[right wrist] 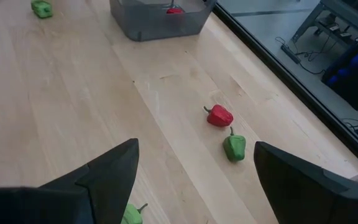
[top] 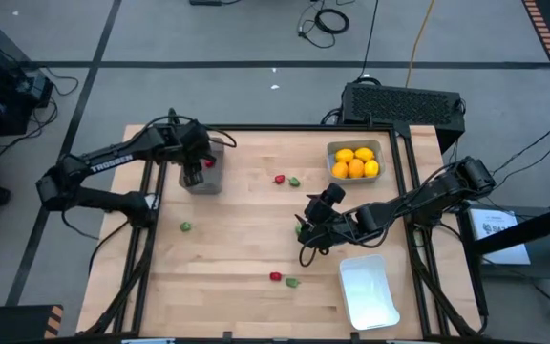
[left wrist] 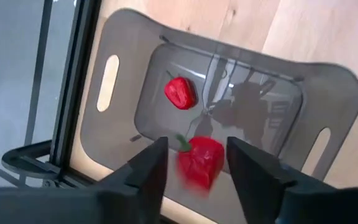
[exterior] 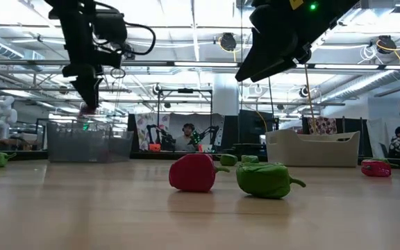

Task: Sort produce into baskets
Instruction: Put the center top red chili pepper into the black bin

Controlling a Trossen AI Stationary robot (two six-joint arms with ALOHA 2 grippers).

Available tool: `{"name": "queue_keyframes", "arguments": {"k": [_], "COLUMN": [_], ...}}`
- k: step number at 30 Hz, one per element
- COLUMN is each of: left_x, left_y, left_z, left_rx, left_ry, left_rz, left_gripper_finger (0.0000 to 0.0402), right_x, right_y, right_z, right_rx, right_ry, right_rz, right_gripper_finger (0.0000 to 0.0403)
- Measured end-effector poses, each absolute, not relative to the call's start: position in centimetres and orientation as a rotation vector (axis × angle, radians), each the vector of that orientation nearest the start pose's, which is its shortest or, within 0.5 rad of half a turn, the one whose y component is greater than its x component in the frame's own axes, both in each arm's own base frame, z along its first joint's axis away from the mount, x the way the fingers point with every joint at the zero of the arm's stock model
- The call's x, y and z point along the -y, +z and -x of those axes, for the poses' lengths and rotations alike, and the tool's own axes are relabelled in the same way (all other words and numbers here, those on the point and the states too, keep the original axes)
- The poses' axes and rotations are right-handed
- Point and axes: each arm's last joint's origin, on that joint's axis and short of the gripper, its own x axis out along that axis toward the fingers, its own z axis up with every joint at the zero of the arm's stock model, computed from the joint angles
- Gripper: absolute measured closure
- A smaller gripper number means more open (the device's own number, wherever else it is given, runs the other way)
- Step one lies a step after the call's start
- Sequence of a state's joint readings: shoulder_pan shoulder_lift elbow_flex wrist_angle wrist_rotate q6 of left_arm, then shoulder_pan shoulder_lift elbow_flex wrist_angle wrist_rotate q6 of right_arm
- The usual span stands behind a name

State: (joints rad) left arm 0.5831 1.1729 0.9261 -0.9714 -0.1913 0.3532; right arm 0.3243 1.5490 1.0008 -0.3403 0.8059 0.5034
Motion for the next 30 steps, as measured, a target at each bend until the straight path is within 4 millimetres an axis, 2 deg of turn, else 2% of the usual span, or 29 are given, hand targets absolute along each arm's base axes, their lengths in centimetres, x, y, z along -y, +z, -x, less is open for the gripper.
{"name": "queue_keyframes", "arguments": {"k": [5, 9, 12, 15, 18, 24, 27, 30], "left_x": [-11.7, -11.8, -12.2, -12.6, -12.9, -12.1, -11.9, -12.1], "left_y": [25.5, 25.6, 26.0, 25.8, 24.7, 20.0, 18.5, 17.1], "left_z": [-16.8, -17.0, -18.1, -20.4, -23.5, -29.4, -31.4, -33.0], "left_rx": [-1.304, -1.271, -1.119, -0.941, -0.833, -0.780, -0.769, -0.731], "left_ry": [0.456, 0.460, 0.397, 0.277, 0.246, 0.173, 0.160, 0.180], "left_rz": [-0.050, -0.055, -0.009, 0.056, 0.107, 0.116, 0.077, 0.114], "left_gripper_finger": [0.0174, 0.0151, 0.0146, 0.0146, 0.0146, 0.0146, 0.0146, 0.0146], "right_x": [-7.9, -7.9, -7.9, -7.8, -7.8, -7.8, -7.8, -7.8], "right_y": [22.3, 22.3, 22.3, 22.3, 22.3, 22.3, 22.3, 22.3], "right_z": [-30.0, -30.0, -30.0, -30.1, -30.1, -30.0, -30.0, -30.0], "right_rx": [-0.615, -0.615, -0.615, -0.615, -0.615, -0.619, -0.621, -0.623], "right_ry": [-0.617, -0.617, -0.617, -0.619, -0.620, -0.617, -0.615, -0.615], "right_rz": [0.009, 0.009, 0.009, 0.008, 0.009, 0.017, 0.023, 0.025], "right_gripper_finger": [0.0094, 0.0094, 0.0094, 0.0094, 0.0094, 0.0094, 0.0094, 0.0094]}}
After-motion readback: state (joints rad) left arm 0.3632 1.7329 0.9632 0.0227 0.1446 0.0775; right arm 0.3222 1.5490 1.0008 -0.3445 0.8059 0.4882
